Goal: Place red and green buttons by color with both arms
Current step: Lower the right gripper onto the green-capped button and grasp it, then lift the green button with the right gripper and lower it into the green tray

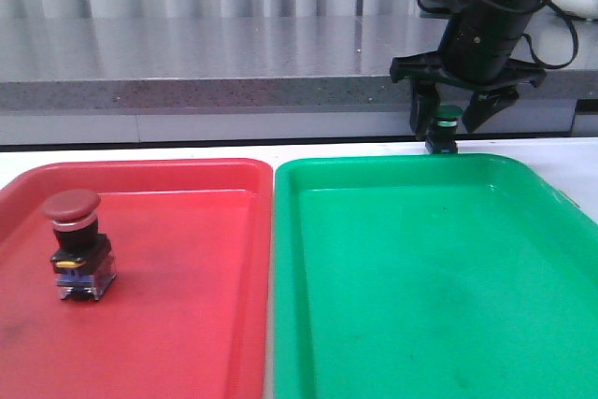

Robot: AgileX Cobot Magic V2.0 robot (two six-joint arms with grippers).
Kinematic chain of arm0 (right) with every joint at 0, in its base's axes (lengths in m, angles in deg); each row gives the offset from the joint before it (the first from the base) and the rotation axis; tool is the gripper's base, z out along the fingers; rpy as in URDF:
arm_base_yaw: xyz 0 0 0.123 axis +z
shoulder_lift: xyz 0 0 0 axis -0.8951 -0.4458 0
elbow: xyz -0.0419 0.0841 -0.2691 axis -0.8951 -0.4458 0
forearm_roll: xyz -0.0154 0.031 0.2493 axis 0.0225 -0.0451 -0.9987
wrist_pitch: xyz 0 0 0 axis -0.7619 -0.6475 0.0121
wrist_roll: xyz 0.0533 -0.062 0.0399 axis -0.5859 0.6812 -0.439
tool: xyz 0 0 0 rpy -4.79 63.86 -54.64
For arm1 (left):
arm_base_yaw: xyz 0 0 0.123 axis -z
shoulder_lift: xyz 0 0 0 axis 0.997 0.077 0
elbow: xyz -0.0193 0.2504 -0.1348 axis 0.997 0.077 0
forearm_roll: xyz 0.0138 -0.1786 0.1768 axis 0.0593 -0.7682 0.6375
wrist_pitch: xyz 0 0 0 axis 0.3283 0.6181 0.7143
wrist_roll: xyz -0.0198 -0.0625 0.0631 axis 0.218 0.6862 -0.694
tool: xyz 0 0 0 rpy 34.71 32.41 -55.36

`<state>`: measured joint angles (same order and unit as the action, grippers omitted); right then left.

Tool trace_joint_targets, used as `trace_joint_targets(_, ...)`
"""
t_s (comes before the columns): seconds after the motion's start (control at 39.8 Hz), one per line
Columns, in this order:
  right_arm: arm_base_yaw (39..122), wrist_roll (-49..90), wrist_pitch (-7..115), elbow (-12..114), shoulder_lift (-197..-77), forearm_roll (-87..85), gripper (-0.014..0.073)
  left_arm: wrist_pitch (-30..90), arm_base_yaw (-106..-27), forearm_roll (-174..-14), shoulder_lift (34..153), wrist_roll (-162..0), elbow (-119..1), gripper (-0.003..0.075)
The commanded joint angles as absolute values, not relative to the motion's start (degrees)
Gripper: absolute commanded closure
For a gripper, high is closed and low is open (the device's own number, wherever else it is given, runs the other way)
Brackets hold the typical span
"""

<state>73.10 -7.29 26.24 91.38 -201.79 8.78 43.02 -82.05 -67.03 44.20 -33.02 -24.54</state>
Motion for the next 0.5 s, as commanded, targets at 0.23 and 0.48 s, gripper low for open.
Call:
trace_joint_targets(0.23,73.1,-7.4,28.1,94.0,-196.6,8.3,0.0377,38.2,-82.1,-67.4,44.8,-32.4,-26.0,0.0740)
trace_joint_targets(0.48,73.1,-7.4,24.7,95.5,-191.6,8.3,0.0375,38.2,-82.1,-67.4,44.8,-32.4,-26.0,0.0740)
